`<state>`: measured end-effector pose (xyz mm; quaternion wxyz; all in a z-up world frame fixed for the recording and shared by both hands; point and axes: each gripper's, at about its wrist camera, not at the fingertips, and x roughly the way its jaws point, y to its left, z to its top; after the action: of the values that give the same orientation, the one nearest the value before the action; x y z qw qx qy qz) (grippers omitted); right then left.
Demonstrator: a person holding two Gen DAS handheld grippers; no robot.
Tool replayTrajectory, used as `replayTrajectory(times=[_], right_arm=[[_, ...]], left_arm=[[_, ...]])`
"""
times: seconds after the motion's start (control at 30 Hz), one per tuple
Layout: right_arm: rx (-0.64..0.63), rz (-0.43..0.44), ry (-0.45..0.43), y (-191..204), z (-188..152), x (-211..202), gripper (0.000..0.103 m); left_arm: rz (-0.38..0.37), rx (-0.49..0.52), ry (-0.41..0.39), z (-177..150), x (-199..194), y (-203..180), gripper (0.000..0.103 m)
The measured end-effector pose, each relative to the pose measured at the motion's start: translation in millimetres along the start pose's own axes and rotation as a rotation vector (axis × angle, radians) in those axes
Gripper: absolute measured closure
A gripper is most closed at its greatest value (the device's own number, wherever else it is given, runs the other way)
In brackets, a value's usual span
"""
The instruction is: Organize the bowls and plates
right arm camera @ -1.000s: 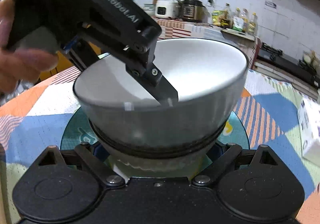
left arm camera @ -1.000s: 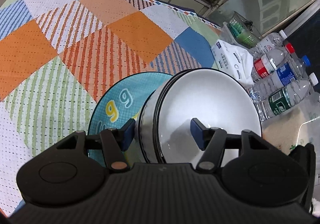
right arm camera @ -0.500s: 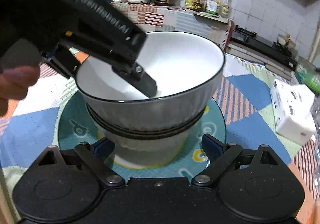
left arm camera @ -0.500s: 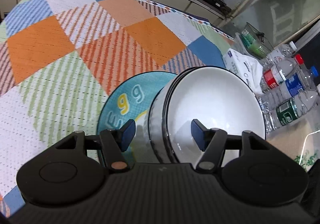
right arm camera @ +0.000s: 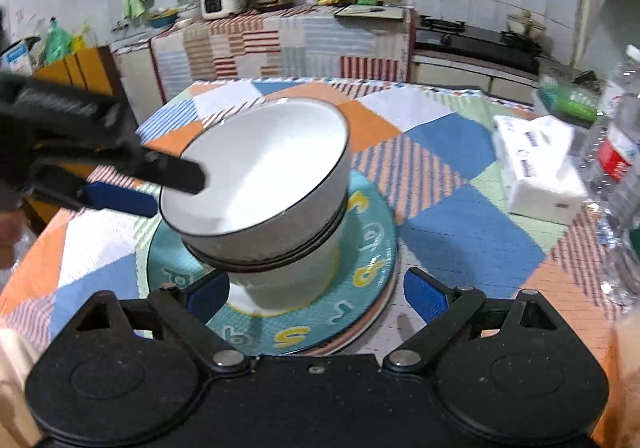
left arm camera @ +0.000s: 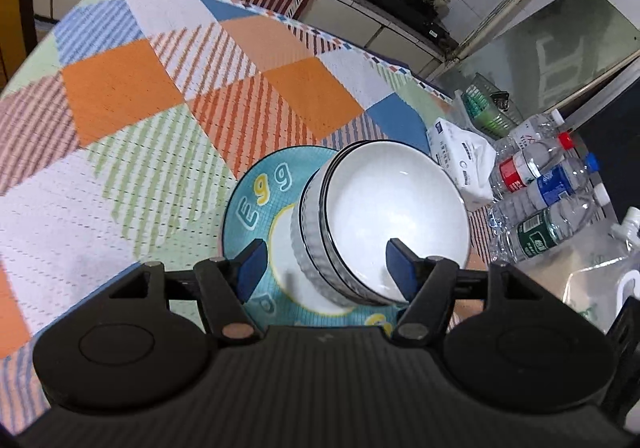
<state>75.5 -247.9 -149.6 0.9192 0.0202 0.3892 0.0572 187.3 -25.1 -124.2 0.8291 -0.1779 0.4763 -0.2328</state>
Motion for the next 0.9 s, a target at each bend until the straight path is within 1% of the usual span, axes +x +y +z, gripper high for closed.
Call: replayTrajectory(times=[0.1,0.2,0.37,0.43,0.57,0.7,0.73,0.77,0.87,0.9], right_arm=[[0.014,-0.034,-0.026,-2,6,-17,0.007],[0.044,-0.109,-0.064,-1,8,-36,0.007],[0.063,-0.164,-0.051,3,13,-63,0.007],[0.083,-0.174,-0.036,2,17,-72,0.007],[0.117,-0.184,-0.034,2,22,-100,0.007],[0.113,-0.183,-0.046,5,23,-124,0.007],[0.106,-0.182,-0.043,7,23,-130,0.007],[0.103,-0.183,-0.041,8,23,-134,0.007],[0.089,-0.189,-0.044,12,23,-147,0.007],[0.085,-0.193,-0.044,13,22,-149,0.007]], left_arm=[[0.004,0.051,0.021,-2,-16,-10,0.032],[0.046,0.142,0.02,-5,-35,-24,0.031],[0.085,0.202,0.029,-14,-67,-44,0.026],[0.115,0.219,0.028,-19,-79,-51,0.025],[0.23,0.266,0.03,-30,-99,-68,0.024],[0.294,0.309,0.004,-43,-118,-76,0.023],[0.309,0.312,0.004,-45,-122,-77,0.02],[0.324,0.315,0.005,-47,-125,-78,0.019],[0.318,0.314,-0.029,-52,-132,-76,0.019],[0.33,0.308,-0.042,-55,-133,-75,0.019]])
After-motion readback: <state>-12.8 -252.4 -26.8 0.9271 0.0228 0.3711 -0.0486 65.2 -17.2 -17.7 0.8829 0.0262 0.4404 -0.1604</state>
